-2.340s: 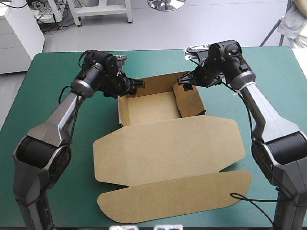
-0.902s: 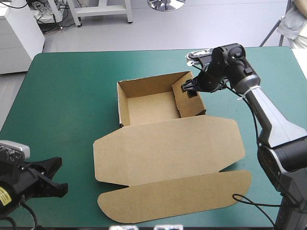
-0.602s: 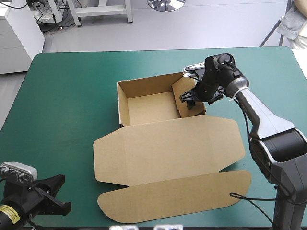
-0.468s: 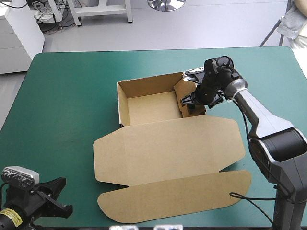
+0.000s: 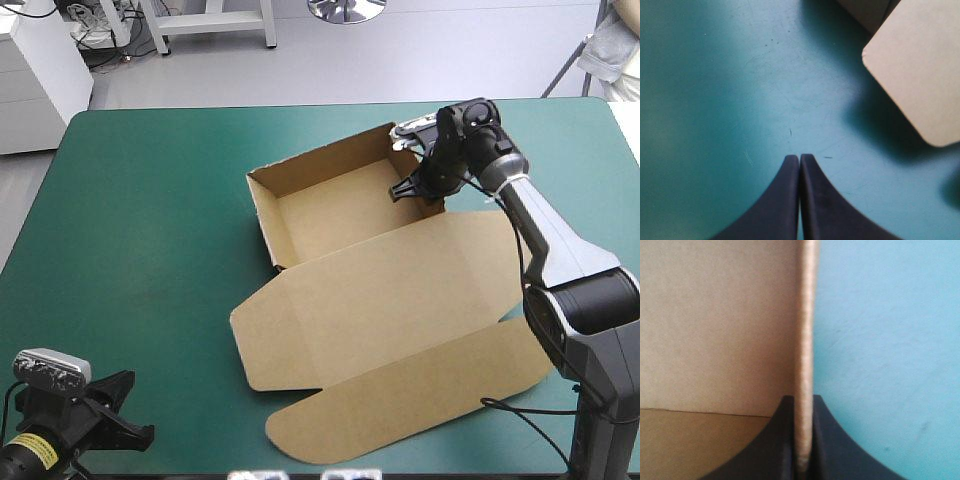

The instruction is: Fold the box

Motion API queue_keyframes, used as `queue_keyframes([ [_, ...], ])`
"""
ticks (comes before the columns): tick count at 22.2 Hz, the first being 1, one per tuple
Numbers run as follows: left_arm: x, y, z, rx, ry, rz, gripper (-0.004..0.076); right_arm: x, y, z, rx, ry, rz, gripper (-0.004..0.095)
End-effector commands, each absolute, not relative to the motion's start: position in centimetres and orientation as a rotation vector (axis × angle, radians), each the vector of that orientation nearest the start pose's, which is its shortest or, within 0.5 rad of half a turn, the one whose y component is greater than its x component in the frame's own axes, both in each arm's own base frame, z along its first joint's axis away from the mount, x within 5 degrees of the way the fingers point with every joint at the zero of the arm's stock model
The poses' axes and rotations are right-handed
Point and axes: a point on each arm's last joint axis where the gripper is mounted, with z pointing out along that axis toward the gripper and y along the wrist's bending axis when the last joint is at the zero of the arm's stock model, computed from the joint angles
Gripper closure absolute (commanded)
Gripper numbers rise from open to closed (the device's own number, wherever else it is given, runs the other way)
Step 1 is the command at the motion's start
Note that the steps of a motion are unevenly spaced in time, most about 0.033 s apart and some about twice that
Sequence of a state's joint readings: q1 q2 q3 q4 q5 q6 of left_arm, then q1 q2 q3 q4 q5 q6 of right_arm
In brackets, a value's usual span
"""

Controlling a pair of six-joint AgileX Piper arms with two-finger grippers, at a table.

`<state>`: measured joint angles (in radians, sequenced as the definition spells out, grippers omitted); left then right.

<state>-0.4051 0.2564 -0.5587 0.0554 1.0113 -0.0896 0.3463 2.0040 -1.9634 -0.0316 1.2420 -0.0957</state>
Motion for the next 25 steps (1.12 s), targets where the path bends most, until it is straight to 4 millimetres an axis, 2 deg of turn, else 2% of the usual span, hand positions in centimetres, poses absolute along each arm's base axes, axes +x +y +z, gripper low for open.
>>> queue_keyframes([
  [1, 3.6, -1.1, 30.1, 0.354, 2.12, -0.222, 0.0734, 40.8, 9.7, 38.1, -0.514, 2.521, -0.081, 0.0927],
  [3, 3.6, -1.1, 30.1, 0.354, 2.121, -0.221, 0.0734, 40.7, 6.7, 40.2, -0.439, 2.474, -0.135, 0.0927],
  [6, 3.6, -1.1, 30.1, 0.354, 2.121, -0.221, 0.0734, 40.0, 1.2, 42.9, -0.271, 2.422, -0.229, 0.0927],
  [7, 3.6, -1.1, 30.1, 0.354, 2.121, -0.221, 0.0734, 39.7, -0.9, 43.5, -0.213, 2.415, -0.263, 0.0927],
  [8, 3.6, -1.1, 30.1, 0.354, 2.121, -0.221, 0.0734, 39.2, -4.6, 43.8, -0.117, 2.418, -0.325, 0.0927],
  [9, 3.6, -1.1, 30.1, 0.354, 2.121, -0.221, 0.0734, 38.6, -8.5, 43.6, -0.029, 2.44, -0.375, 0.0927],
  [10, 3.6, -1.1, 30.1, 0.354, 2.121, -0.221, 0.0734, 38.4, -10.3, 43.3, 0.023, 2.454, -0.395, 0.0927],
  [11, 3.6, -1.1, 30.1, 0.354, 2.121, -0.221, 0.0734, 37.9, -13.3, 42.5, 0.145, 2.476, -0.389, 0.0927],
  [12, 3.6, -1.1, 30.1, 0.354, 2.121, -0.221, 0.0734, 37.8, -14.2, 41.8, 0.197, 2.489, -0.354, 0.0927],
  [13, 3.6, -1.1, 30.1, 0.354, 2.121, -0.221, 0.0734, 37.8, -16.2, 40.4, 0.288, 2.511, -0.243, 0.0927],
  [14, 3.6, -1.1, 30.1, 0.354, 2.121, -0.221, 0.0734, 38.0, -16.7, 39.7, 0.315, 2.519, -0.184, 0.0927],
  [17, 3.7, -1.1, 30.1, 0.354, 2.119, -0.222, 0.0734, 38.9, -19.0, 34.4, 0.405, 2.643, -0.097, 0.0927],
  [21, 3.7, -1.1, 30.1, 0.354, 2.119, -0.222, 0.0734, 39.9, -19.2, 30.3, 0.384, 2.748, -0.017, 0.0924],
  [23, 3.7, -1.1, 30.1, 0.354, 2.118, -0.217, 0.0734, 40.0, -19.2, 30.1, 0.372, 2.749, 0.001, 0.0882],
  [24, 3.7, -1.1, 30.1, 0.354, 2.118, -0.217, 0.0734, 40.0, -19.2, 30.3, 0.367, 2.746, -0.005, 0.0834],
  [25, 3.7, -1.1, 30.1, 0.354, 2.116, -0.218, 0.0734, 39.9, -19.2, 30.5, 0.373, 2.739, -0.001, 0.0736],
])
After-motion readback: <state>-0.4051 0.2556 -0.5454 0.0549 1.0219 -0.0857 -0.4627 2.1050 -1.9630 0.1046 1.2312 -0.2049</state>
